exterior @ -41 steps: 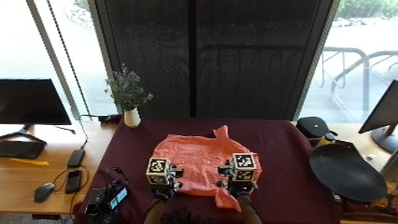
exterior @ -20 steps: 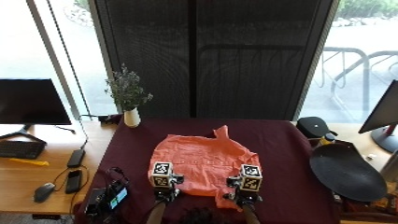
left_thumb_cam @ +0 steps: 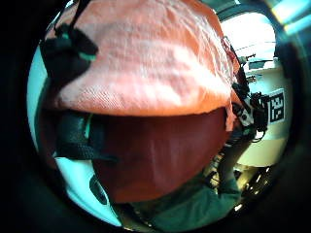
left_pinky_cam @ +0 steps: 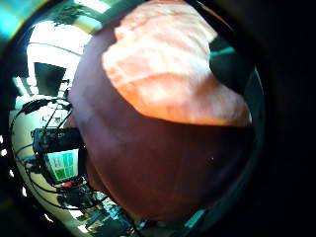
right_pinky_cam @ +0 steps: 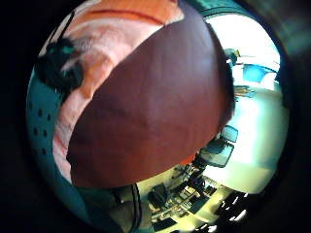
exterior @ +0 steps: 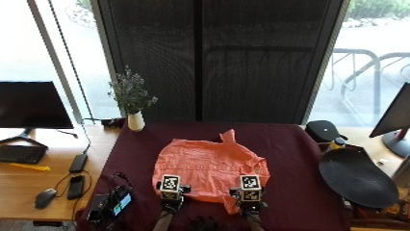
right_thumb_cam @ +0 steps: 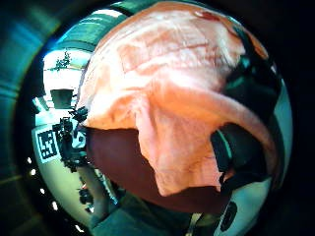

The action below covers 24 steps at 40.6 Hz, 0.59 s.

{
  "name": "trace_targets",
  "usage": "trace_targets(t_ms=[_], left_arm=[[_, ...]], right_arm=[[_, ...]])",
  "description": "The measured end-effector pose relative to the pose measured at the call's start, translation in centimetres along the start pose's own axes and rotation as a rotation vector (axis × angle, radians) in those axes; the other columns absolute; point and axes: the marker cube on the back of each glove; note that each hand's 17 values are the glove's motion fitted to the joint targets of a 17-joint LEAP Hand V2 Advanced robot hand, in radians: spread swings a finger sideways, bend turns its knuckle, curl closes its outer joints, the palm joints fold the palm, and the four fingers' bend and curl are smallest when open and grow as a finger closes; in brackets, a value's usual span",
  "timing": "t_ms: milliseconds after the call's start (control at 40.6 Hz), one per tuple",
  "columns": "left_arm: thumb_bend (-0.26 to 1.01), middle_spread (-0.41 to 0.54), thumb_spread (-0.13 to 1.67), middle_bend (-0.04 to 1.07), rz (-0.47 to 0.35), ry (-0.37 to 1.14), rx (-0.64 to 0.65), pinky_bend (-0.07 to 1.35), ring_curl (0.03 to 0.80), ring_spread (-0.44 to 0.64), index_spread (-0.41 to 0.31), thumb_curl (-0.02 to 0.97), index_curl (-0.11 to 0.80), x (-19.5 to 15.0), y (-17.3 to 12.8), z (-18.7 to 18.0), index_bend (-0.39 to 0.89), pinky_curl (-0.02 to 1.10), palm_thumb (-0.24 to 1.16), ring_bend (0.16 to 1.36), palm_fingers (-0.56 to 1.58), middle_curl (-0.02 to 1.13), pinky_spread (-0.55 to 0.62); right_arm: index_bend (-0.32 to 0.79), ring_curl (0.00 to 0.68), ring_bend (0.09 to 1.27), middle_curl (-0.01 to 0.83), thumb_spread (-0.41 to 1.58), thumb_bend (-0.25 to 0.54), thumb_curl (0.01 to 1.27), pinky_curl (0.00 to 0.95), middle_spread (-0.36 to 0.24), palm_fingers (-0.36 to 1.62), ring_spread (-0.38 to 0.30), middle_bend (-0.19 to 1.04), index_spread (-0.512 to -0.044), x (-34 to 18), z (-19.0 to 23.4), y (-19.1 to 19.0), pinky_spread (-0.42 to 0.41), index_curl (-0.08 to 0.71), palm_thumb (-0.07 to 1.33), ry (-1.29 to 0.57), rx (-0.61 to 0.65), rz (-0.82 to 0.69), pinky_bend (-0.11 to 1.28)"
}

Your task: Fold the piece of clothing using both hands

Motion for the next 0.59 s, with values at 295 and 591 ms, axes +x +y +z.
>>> trace_targets(t_ms=[295,591], left_arm=[[0.0,-0.281,1.18,0.36,0.124,-0.087,-0.264,0.12,0.352,-0.28,-0.281,0.341,0.425,-0.3,1.8,-6.0,0.3,0.25,0.63,0.54,1.14,0.46,0.02],[-0.01,-0.339,1.19,0.47,0.119,-0.071,-0.472,0.11,0.379,-0.35,-0.309,0.337,0.457,-2.3,-3.4,-11.5,0.28,0.22,0.66,0.55,1.15,0.5,-0.03]], right_arm=[[0.17,0.377,0.59,0.375,1.11,0.086,0.38,0.338,-0.208,1.29,-0.268,0.29,-0.303,0.4,-5.6,1.4,-0.264,0.365,0.97,0.003,-0.171,-0.195,0.55],[0.14,0.417,0.68,0.422,1.07,0.048,0.38,0.355,-0.222,1.34,-0.275,0.35,-0.295,-0.6,-14.2,-6.9,-0.334,0.356,1.02,0.025,-0.185,-0.225,0.53]])
